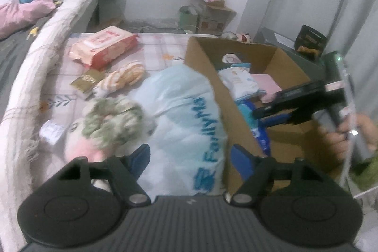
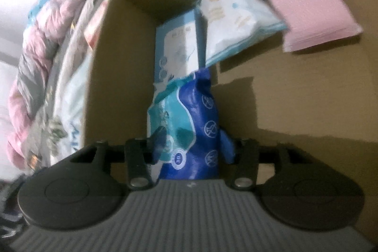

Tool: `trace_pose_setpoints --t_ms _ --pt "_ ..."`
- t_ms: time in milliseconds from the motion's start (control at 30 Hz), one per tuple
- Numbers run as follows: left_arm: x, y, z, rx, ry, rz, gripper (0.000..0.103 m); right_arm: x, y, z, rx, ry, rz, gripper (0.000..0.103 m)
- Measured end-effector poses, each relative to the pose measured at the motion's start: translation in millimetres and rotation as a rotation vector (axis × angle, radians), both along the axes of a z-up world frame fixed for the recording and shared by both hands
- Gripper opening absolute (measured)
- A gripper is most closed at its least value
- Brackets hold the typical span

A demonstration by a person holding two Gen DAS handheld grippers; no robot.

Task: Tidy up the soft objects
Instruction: 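Move both grippers back over the pink-and-white plush toy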

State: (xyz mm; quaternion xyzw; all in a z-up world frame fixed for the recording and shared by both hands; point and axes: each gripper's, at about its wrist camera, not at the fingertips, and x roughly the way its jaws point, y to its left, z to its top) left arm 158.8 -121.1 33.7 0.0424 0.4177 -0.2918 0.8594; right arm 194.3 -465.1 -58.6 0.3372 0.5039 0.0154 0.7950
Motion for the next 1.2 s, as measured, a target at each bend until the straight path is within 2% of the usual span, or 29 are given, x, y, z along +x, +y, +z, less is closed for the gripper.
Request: trace_pose_setpoints --t_ms 133,267,467,600,700,867,1000,1200 --pt "-4 24 -11 0.032 -0.011 0.04 0.078 -14 -5 11 -0.016 -0.014 -0.013 0.051" --pt "-7 46 -25 0.068 -0.007 0.087 0.078 -12 6 2 -0.006 0.012 0.007 0.052" --pt "-15 86 -34 0.016 0.01 0.175 0.078 -12 20 7 0.061 -0.032 0.035 0.052" --pt "-24 101 -34 0.001 -0.01 0.193 0.078 -24 16 16 0.014 -0.034 -0.002 0.052" --pt "-32 109 -36 0.004 -0.026 0.195 0.078 -39 12 30 -0.004 -0.06 -0.042 0.053" --pt "-48 123 -39 0.008 -0.035 0.184 0.078 -68 23 67 -0.066 -0.16 -0.075 0.053" --pt "-59 135 -40 -0.009 -0.038 0.198 0.078 -82 58 101 -0.085 -0.253 -0.008 0.054" --pt "-73 143 -42 0.006 -0.077 0.207 0.077 -78 135 128 0.01 -0.34 0.177 0.055"
